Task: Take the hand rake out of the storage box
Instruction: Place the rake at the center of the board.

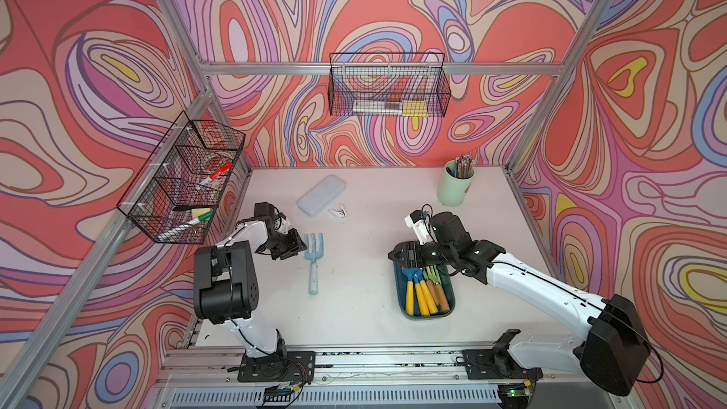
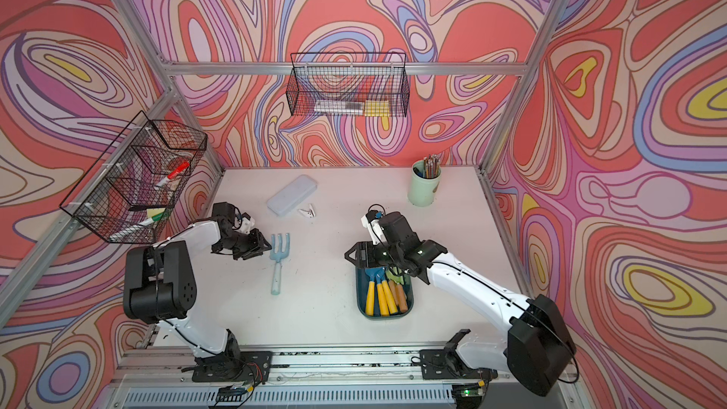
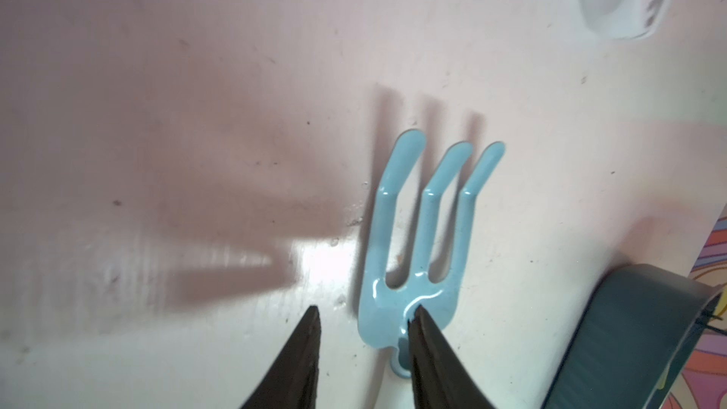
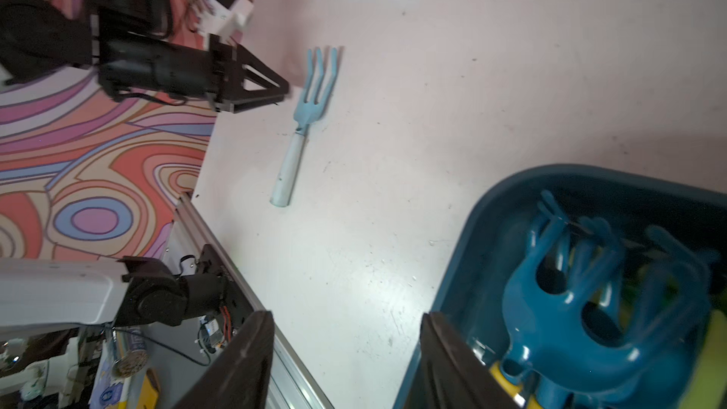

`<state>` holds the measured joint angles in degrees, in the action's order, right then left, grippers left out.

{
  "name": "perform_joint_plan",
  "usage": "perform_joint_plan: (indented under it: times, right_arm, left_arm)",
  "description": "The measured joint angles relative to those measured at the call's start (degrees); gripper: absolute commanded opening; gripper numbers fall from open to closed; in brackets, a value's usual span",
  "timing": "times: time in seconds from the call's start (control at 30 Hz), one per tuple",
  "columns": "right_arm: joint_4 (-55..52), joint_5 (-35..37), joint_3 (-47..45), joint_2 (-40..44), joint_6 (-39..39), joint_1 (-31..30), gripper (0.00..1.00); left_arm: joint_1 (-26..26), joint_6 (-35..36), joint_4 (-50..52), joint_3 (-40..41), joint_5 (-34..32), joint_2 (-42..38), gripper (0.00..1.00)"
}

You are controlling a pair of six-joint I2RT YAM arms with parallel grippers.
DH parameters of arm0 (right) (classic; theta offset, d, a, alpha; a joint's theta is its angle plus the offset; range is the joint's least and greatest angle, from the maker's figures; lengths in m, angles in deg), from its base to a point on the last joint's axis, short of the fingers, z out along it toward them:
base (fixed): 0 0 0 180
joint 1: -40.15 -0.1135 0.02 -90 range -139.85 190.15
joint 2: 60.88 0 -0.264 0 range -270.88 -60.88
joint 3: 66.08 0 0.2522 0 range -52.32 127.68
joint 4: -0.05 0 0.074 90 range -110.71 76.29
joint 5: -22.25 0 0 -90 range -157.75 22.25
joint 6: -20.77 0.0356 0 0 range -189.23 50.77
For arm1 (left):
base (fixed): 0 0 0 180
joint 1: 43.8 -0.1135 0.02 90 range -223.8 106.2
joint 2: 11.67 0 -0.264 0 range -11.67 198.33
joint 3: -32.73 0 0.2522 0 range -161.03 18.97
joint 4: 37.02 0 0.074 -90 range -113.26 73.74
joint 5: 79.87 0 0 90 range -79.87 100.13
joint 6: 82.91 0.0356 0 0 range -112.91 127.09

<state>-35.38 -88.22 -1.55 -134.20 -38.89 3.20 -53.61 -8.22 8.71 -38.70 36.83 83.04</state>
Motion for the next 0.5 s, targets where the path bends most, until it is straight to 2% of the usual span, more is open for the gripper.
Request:
perform_joint_plan:
  times: [0.1, 0.2, 0.4, 0.5]
  right_arm:
    - [-5.53, 4.72, 0.00, -0.46, 0.52, 0.00, 0.54]
    - [-10.73, 7.98, 0.00, -0.33, 0.96, 0.00, 0.51]
    - [-14.56, 9.44, -3.74, 0.90, 3.30, -0.61, 0.50]
    - [-14.62, 9.57, -5.90, 0.83, 5.20, -2.05, 0.49]
  left_arm:
    - [2.64, -2.23, 1.79, -1.22, -3.23, -6.25, 0.46]
    - [7.80, -4.66, 4.26, -3.58, -8.09, -10.95, 0.47]
    - [22.18, -10.43, 8.81, -4.09, -18.64, -18.36, 0.48]
    - [27.41, -13.29, 9.05, -2.38, -20.83, -21.03, 0.47]
